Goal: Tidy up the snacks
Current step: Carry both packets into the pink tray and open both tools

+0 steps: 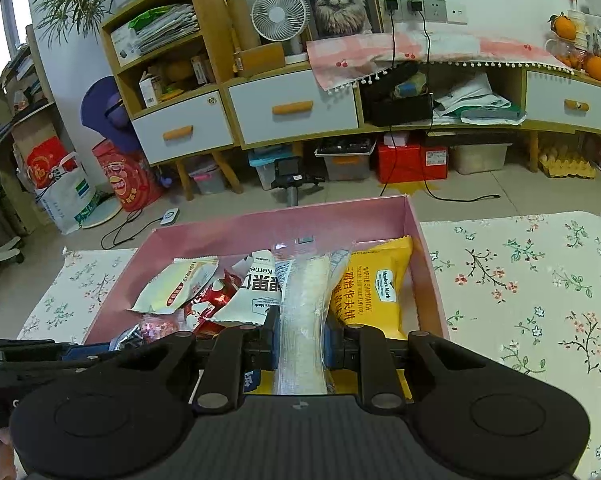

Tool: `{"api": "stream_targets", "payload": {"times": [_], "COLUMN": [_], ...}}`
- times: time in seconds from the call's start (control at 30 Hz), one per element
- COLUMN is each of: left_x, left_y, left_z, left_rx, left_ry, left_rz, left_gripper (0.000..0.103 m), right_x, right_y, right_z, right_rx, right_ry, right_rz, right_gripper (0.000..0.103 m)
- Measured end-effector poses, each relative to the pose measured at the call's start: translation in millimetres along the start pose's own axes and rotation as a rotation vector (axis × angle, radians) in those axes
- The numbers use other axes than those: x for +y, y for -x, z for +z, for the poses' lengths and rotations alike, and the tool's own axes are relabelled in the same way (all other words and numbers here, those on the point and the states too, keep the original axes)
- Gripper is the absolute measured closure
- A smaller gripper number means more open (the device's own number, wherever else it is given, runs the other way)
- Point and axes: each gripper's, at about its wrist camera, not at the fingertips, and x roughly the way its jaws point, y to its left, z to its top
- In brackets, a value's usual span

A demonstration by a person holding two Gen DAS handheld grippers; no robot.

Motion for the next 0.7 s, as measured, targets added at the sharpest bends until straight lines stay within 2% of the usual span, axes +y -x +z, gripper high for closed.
{"api": "stream_targets", "payload": {"times": [0.1, 0.2, 0.33, 0.4, 0.47, 0.57, 0.7], "left_x": [-3, -6, -12, -15, -18, -23, -30], "left_y": [1, 2, 7, 10, 15, 24, 37], "left_z": [0, 0, -1, -2, -3, -6, -10], "left_rx": [0.001, 0.003, -0.002, -0.003, -0.006, -0.007, -0.007], "left_ry": [-0.007, -0.021, -0.046, -0.056, -0.071, -0.081, -0.090], "left_rz": [0.008, 0.002, 0.000, -0.008, -0.005, 0.005, 0.028], "left_gripper": [0.078, 0.071, 0.051, 0.047, 0.039, 0.035, 0.023], "right_x": [0, 1, 5, 8, 10, 8, 5], "right_y": [3, 7, 11, 15, 20, 30, 42], "right_z": [2, 3, 5, 5, 6, 6, 6], "right_rx": [-0.006, -0.019, -0.017, -0.017, -0.017, -0.015, 0.022], "right_ry": [-0.008, -0.007, -0.002, 0.016, 0.024, 0.020, 0.014], "right_rz": [0.004, 0.005, 0.009, 0.002, -0.012, -0.041, -0.084], "right_gripper": [0.103, 0.102, 0.090, 0.083, 0.062, 0.048, 0.041]}}
